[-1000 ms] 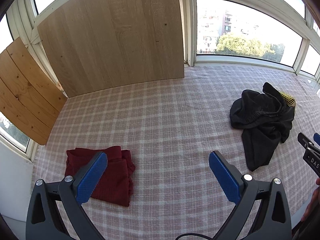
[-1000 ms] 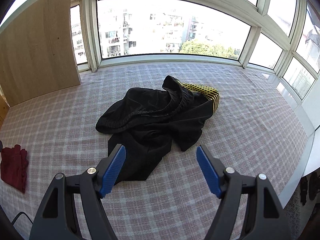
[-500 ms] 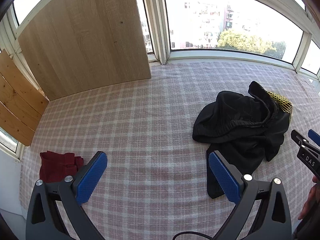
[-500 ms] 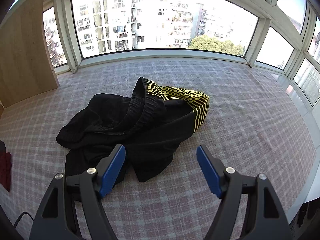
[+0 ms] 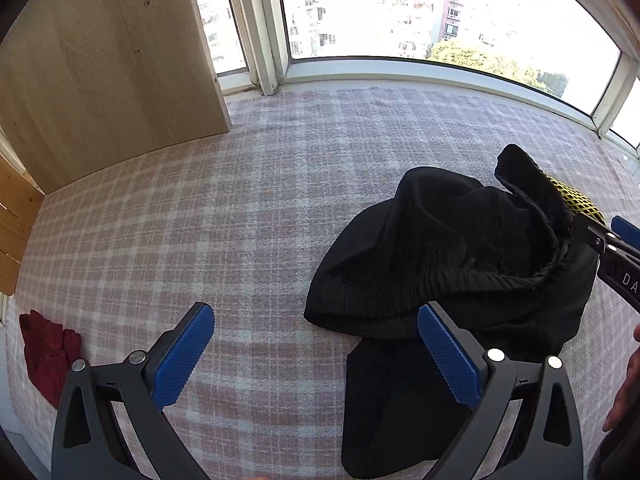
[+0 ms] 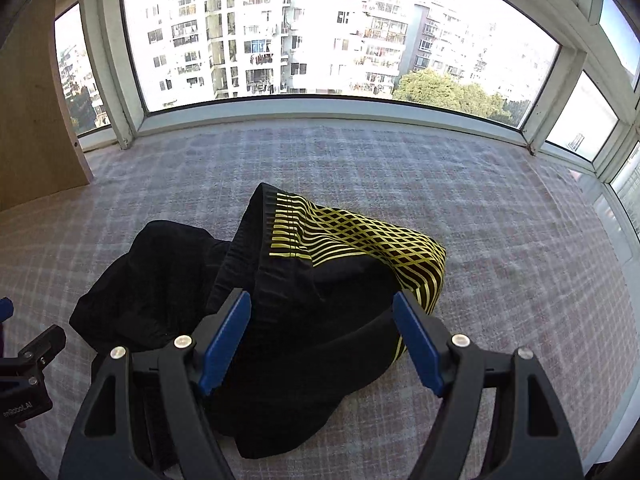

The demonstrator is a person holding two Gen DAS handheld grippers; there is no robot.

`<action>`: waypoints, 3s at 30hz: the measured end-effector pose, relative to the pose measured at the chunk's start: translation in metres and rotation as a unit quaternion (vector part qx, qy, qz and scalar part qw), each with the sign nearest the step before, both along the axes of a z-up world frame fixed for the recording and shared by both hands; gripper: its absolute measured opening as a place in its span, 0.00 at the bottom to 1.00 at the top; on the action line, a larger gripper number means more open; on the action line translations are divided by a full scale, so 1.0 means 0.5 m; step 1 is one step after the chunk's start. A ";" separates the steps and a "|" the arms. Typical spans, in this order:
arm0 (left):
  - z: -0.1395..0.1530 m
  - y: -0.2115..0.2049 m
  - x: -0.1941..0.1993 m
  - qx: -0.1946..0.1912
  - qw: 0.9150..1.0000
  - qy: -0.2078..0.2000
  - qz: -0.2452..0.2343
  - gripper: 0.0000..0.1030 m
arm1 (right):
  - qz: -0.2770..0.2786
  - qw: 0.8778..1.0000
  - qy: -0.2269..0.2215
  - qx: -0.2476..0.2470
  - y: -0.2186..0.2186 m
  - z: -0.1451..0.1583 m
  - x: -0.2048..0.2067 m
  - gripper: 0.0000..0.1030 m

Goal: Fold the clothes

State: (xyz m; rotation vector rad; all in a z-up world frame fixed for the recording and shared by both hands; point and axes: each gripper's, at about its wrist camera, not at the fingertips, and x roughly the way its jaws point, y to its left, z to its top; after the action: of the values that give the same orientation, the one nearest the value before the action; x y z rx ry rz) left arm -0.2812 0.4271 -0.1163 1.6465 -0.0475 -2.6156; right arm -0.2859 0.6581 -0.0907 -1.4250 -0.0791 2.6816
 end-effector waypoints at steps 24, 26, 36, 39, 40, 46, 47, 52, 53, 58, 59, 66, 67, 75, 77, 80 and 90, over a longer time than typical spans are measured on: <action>-0.084 0.018 -0.057 0.048 0.997 -0.053 0.002 0.99 | 0.019 0.998 -0.055 0.018 -0.033 -0.089 -0.091 0.70; -0.092 0.015 -0.060 0.049 0.997 -0.055 0.006 0.99 | 0.020 0.998 -0.052 0.015 -0.028 -0.089 -0.082 0.70; -0.123 0.028 -0.068 0.028 0.998 -0.053 0.011 1.00 | 0.014 0.998 -0.053 0.004 -0.003 -0.125 -0.029 0.74; -0.139 0.036 -0.067 0.031 0.998 -0.050 0.016 1.00 | 0.007 0.998 -0.054 -0.006 0.006 -0.135 -0.026 0.78; -0.146 0.039 -0.065 0.032 0.998 -0.049 0.018 1.00 | 0.005 0.998 -0.056 -0.009 0.010 -0.139 -0.026 0.79; -0.194 0.034 -0.005 0.055 0.997 -0.031 0.032 1.00 | -0.011 0.998 -0.067 -0.017 0.033 -0.182 0.017 0.89; -0.198 0.033 -0.001 0.055 0.998 -0.029 0.030 1.00 | -0.012 0.997 -0.068 -0.018 0.035 -0.188 0.019 0.89; -0.218 0.039 0.011 0.054 0.998 -0.029 0.025 1.00 | -0.024 0.997 -0.073 -0.025 0.047 -0.204 0.025 0.89; -0.221 0.041 0.014 0.052 0.998 -0.028 0.022 1.00 | -0.025 0.997 -0.073 -0.025 0.048 -0.204 0.019 0.89; -0.232 0.041 0.001 0.046 0.999 -0.013 0.016 1.00 | -0.027 0.997 -0.066 -0.028 0.043 -0.189 -0.030 0.89; -0.228 0.033 -0.003 0.044 0.999 -0.009 0.016 1.00 | -0.024 0.997 -0.064 -0.027 0.042 -0.182 -0.037 0.89; -0.233 0.044 0.025 0.016 1.000 0.009 0.014 1.00 | -0.016 0.997 -0.060 -0.036 0.038 -0.182 -0.043 0.90; -0.232 0.056 0.020 0.011 1.000 0.012 0.012 1.00 | -0.018 0.997 -0.059 -0.039 0.042 -0.185 -0.044 0.90; -0.246 0.064 -0.025 0.029 0.999 0.008 0.015 1.00 | -0.017 0.998 -0.037 -0.052 0.070 -0.191 -0.041 0.90; -0.243 0.051 -0.022 0.030 0.999 0.006 0.014 0.99 | -0.018 0.998 -0.030 -0.053 0.052 -0.177 -0.012 0.90; -0.232 0.044 -0.031 0.017 1.000 0.015 0.009 0.91 | -0.019 0.998 -0.030 -0.045 0.054 -0.168 0.007 0.90; -0.123 0.020 -0.062 0.015 0.999 0.023 0.018 0.41 | -0.008 0.999 -0.011 -0.034 0.039 -0.108 0.011 0.37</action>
State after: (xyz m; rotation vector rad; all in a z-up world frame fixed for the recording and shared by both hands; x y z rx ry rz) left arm -0.3123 0.4373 -0.1778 1.5785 0.0239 -2.6392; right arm -0.2806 0.6776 -0.1446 -1.4681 0.0223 2.6802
